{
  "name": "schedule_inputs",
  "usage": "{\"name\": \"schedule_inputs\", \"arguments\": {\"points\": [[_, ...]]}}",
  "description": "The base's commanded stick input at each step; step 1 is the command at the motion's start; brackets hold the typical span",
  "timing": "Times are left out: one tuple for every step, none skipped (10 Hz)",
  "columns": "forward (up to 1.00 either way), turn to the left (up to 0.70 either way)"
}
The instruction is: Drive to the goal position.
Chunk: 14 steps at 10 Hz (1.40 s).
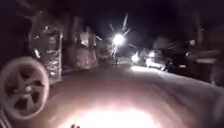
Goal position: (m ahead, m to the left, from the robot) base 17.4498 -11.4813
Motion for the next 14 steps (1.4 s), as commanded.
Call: {"name": "schedule_inputs", "arguments": {"points": [[1.00, 0.00], [1.00, 0.00], [1.00, 0.00], [1.00, 0.00], [1.00, 0.00], [1.00, 0.00], [1.00, 0.00], [1.00, 0.00], [1.00, 0.00], [1.00, 0.00], [1.00, 0.00], [1.00, 0.00], [1.00, 0.00], [1.00, 0.00]]}}
